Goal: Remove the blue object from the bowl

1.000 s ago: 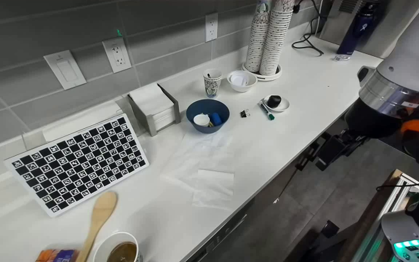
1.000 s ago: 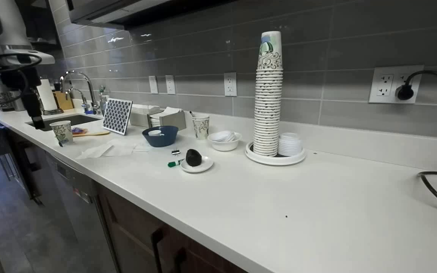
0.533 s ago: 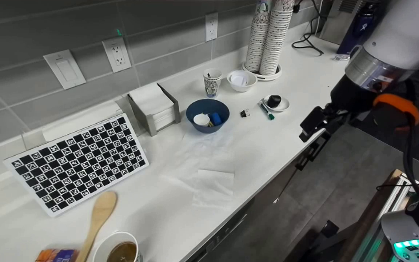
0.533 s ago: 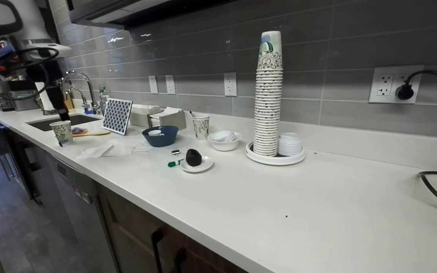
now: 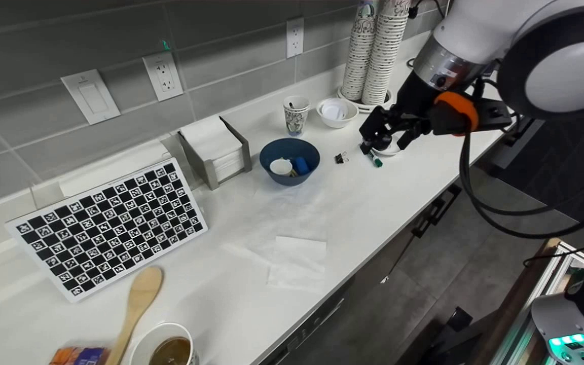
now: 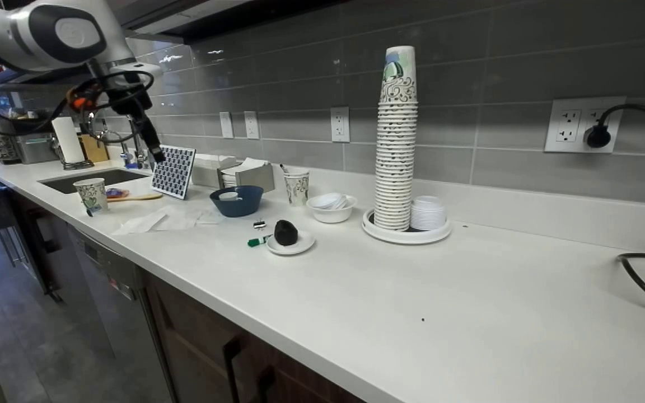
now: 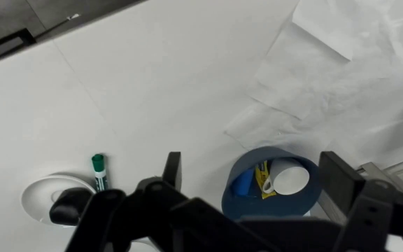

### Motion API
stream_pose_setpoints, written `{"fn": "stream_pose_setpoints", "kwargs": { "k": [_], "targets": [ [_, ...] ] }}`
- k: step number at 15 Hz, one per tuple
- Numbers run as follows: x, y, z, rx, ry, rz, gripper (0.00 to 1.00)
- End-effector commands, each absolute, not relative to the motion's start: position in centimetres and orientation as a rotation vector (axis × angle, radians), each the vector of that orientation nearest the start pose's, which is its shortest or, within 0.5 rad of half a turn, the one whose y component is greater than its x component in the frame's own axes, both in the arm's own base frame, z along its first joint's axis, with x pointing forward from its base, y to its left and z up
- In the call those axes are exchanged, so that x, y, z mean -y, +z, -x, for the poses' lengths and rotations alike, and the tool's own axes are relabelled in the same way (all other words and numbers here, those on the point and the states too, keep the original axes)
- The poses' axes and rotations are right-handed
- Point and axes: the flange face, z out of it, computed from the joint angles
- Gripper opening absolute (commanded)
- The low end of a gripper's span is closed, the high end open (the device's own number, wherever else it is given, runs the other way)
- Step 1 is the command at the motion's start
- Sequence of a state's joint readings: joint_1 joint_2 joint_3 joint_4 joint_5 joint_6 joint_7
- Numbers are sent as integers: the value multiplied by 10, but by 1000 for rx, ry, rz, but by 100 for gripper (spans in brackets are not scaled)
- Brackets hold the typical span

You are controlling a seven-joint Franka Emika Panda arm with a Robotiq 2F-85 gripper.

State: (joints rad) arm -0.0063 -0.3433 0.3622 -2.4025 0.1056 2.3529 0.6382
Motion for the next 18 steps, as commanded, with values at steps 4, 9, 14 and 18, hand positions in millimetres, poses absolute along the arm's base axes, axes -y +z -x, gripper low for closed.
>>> {"fn": "stream_pose_setpoints", "kwargs": {
  "k": [4, 9, 14, 18],
  "targets": [
    [-150, 453, -481, -410, -331, 2975, 100],
    [-159, 449, -493, -437, -389, 2947, 100],
    [-160, 428, -546, -629, -513, 2985, 100],
    [-186, 412, -588, -754, -531, 3113, 100]
  ]
}}
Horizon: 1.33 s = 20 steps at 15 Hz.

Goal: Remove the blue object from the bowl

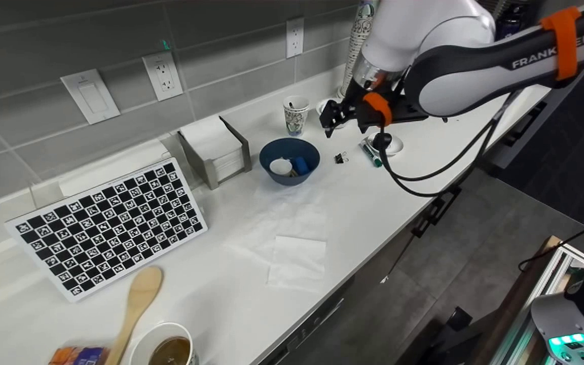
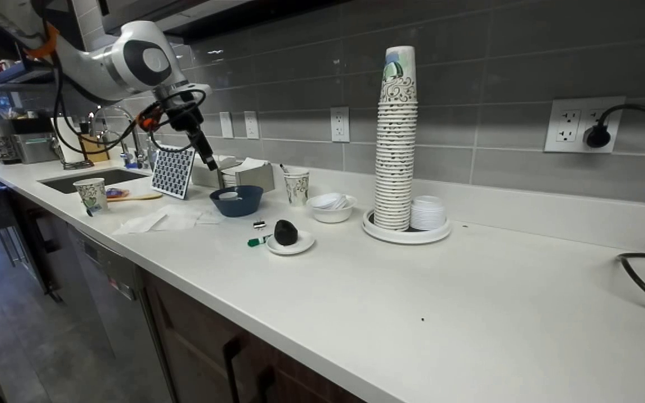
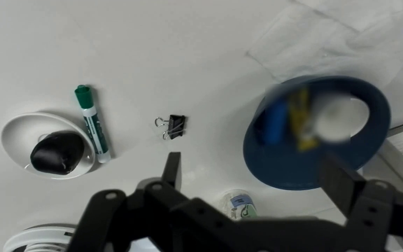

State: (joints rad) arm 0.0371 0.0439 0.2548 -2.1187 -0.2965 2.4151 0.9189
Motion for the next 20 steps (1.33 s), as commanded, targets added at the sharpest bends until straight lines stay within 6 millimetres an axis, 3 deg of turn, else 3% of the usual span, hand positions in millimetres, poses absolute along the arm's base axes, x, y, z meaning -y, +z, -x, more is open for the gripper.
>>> {"fn": "stream_pose_setpoints", "kwargs": {
  "k": [1, 5, 6, 8, 11, 20],
  "targets": [
    [-197, 407, -598, -757, -518, 3131, 100],
    [-232, 392, -627, -706, -362, 3141, 100],
    [-219, 395, -605, -714, -412, 3148, 100],
    [-231, 388, -618, -704, -394, 3144, 100],
    [-230, 387, -624, -709, -391, 3145, 100],
    [-223, 337, -679, -702, -257, 3244, 100]
  ]
}}
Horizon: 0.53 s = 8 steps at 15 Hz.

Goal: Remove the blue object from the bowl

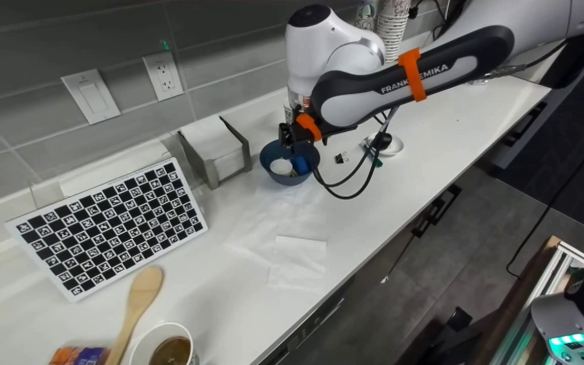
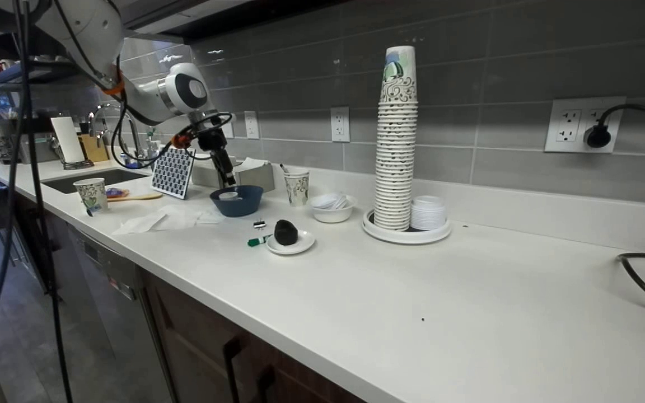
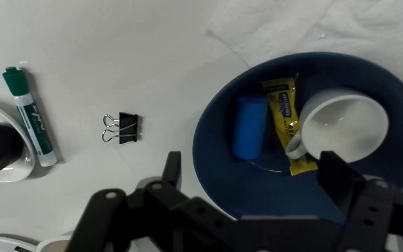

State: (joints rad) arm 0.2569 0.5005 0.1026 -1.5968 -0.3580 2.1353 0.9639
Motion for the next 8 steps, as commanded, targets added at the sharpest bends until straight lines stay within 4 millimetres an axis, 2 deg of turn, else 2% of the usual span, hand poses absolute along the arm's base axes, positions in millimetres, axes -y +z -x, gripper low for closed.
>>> {"fn": "stream_pose_setpoints", "kwargs": {
  "k": [1, 6, 8],
  "targets": [
    [-222, 332, -684, -698, -232, 3251, 100],
    [-215, 307, -701, -666, -83, 3316, 100],
    [-216, 302, -707, -640, -64, 3327, 95]
  ]
}}
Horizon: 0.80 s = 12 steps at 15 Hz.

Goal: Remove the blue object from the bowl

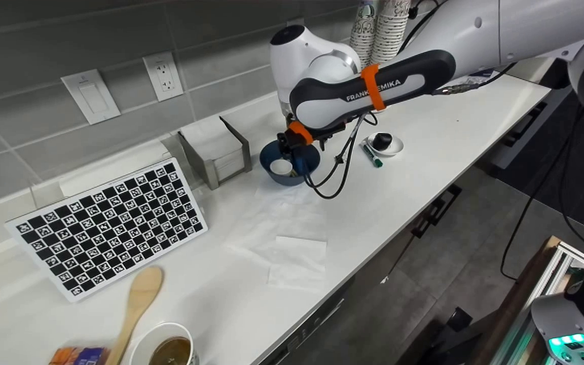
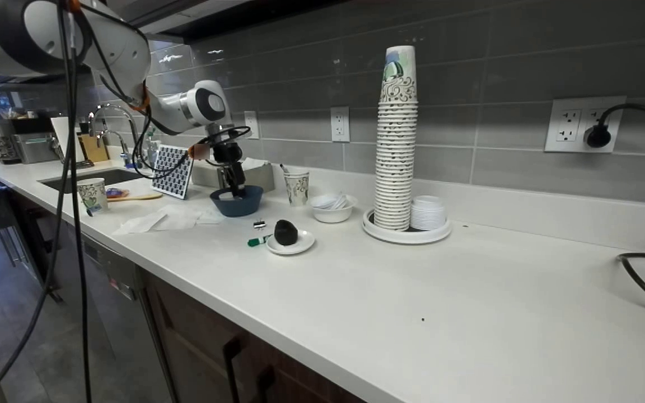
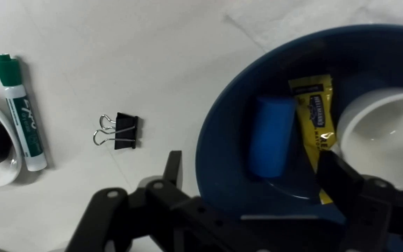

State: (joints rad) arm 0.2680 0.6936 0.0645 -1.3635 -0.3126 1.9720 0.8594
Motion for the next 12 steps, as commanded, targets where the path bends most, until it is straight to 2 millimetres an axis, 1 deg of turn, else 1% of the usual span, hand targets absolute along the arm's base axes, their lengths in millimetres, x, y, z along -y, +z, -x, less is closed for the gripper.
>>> {"fn": "stream_pose_setpoints", "kwargs": {
  "k": [1, 2, 3, 4, 5, 7, 10, 11, 12],
  "targets": [
    [-219, 301, -710, -628, -61, 3329, 94],
    [-223, 301, -711, -613, -60, 3329, 88],
    [-226, 301, -713, -603, -67, 3334, 87],
    [-229, 302, -714, -597, -80, 3341, 82],
    [-233, 303, -715, -588, -87, 3344, 86],
    [-236, 297, -715, -590, -85, 3374, 86],
    [-230, 296, -716, -621, -29, 3379, 84],
    [-229, 295, -717, -625, -17, 3377, 81],
    [-229, 295, -717, -624, -7, 3378, 68]
  ]
}}
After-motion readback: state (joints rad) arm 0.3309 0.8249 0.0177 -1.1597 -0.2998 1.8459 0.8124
